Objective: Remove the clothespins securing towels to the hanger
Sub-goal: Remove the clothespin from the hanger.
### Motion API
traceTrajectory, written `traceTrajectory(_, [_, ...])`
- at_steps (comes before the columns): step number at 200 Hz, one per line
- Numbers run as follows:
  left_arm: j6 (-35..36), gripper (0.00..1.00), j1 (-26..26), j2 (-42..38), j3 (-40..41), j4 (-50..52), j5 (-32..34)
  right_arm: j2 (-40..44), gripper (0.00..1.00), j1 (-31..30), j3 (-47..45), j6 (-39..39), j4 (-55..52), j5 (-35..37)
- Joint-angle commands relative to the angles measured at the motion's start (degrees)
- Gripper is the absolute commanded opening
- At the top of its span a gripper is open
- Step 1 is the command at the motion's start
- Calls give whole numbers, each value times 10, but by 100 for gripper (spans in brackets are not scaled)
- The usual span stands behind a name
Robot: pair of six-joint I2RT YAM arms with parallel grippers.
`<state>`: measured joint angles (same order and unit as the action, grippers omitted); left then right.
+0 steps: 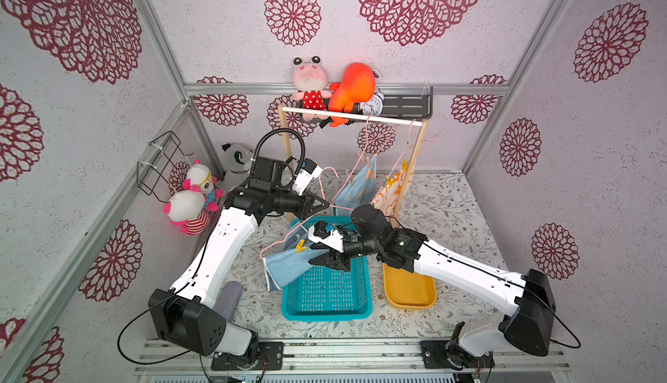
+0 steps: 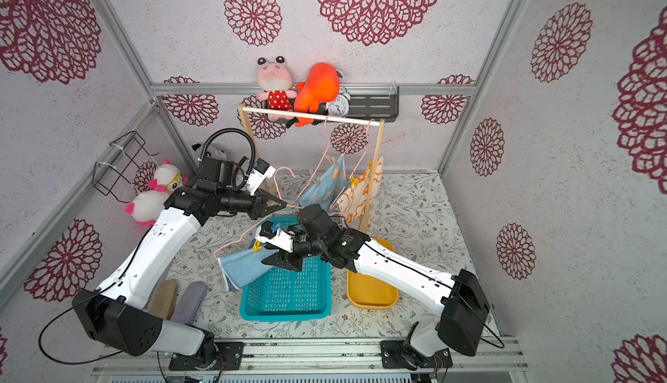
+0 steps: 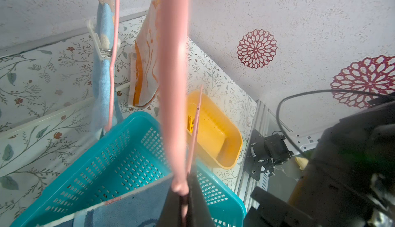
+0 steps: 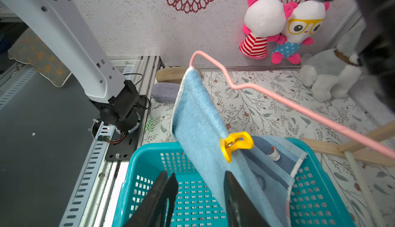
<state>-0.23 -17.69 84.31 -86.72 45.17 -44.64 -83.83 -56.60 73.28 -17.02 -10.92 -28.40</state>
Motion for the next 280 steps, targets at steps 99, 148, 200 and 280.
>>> traceTrajectory(99, [33, 0, -29, 12, -25, 41, -42, -54, 46, 5, 86, -78, -50, 24])
traceTrajectory(148, [34, 0, -30, 14, -26, 42, -43, -70, 45, 5, 101, -79, -56, -4])
traceTrajectory(200, [34, 0, -30, 18, -28, 45, -43, -79, 40, 5, 112, -81, -62, -24])
traceTrajectory(280, [35, 0, -30, 18, -28, 47, -40, -81, 31, 4, 110, -81, -59, -35])
